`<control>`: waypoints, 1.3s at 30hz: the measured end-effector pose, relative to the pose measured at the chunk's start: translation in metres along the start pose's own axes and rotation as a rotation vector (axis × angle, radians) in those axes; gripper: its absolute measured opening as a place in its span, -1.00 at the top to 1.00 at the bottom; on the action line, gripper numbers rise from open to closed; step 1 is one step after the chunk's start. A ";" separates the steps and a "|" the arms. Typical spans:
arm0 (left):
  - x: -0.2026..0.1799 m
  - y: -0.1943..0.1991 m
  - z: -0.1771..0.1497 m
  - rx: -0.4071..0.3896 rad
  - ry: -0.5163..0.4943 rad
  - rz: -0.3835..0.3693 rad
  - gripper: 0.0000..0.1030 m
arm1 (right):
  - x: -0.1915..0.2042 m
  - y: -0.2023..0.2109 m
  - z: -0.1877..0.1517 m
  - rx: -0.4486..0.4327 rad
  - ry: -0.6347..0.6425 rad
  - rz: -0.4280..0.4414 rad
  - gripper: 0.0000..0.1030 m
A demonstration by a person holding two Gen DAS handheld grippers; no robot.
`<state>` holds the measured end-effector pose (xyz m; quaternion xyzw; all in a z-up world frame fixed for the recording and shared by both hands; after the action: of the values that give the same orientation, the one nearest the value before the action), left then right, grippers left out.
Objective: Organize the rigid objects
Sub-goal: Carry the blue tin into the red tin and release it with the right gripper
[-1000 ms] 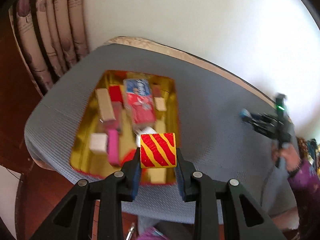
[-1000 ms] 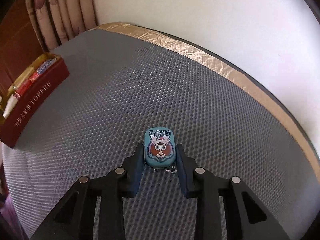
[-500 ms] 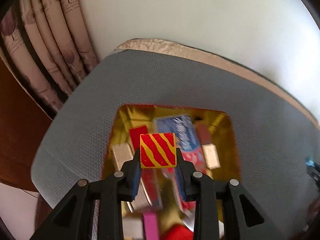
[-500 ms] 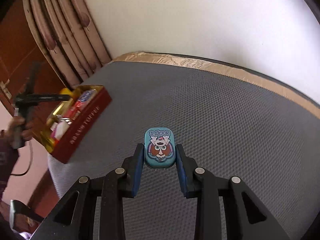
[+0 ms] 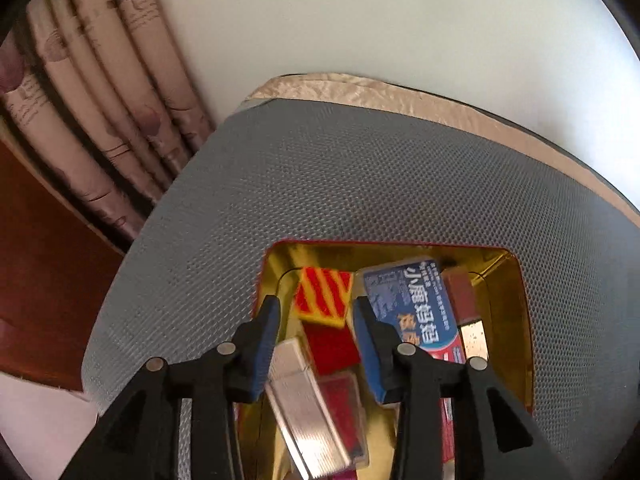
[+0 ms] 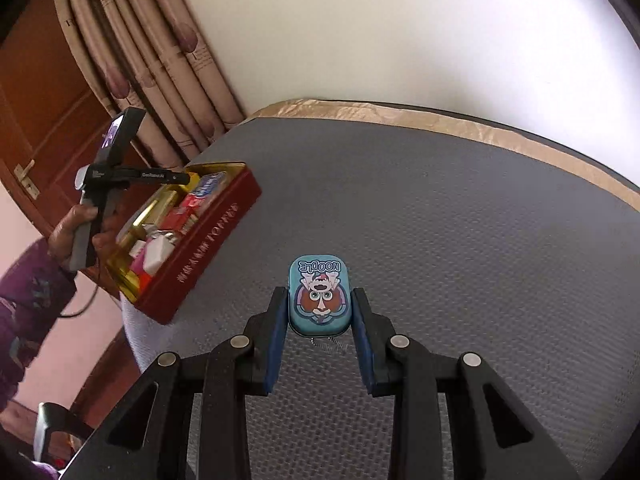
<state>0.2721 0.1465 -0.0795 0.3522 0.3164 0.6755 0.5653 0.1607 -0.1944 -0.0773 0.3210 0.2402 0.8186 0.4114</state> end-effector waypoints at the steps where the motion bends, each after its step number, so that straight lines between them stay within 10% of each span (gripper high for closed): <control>1: -0.001 0.009 -0.004 -0.012 0.023 0.003 0.25 | 0.008 -0.002 0.004 -0.003 0.002 0.018 0.44; 8: -0.006 0.106 -0.073 -0.216 0.121 0.007 -0.07 | 0.085 -0.019 0.046 -0.017 0.099 0.136 0.44; 15: 0.002 0.138 -0.155 -0.220 0.122 0.117 -0.20 | 0.147 -0.079 0.085 0.021 0.157 0.175 0.44; 27: 0.023 0.130 -0.165 -0.244 0.180 0.100 -0.20 | 0.155 -0.164 0.092 0.103 0.137 0.062 0.44; 39: 0.021 0.129 -0.166 -0.264 0.193 0.072 -0.20 | 0.162 -0.152 0.097 0.032 0.152 -0.009 0.19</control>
<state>0.0616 0.1422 -0.0624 0.2196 0.2648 0.7617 0.5490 0.2356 0.0351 -0.0583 0.2633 0.2851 0.8348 0.3904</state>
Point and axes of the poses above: each gripper's, at about its wrist camera, not at the fingertips, and y roughly against the way its jaws point, x to its left, z to its top, the point moved 9 cm from there along -y, roughly the way its jaws point
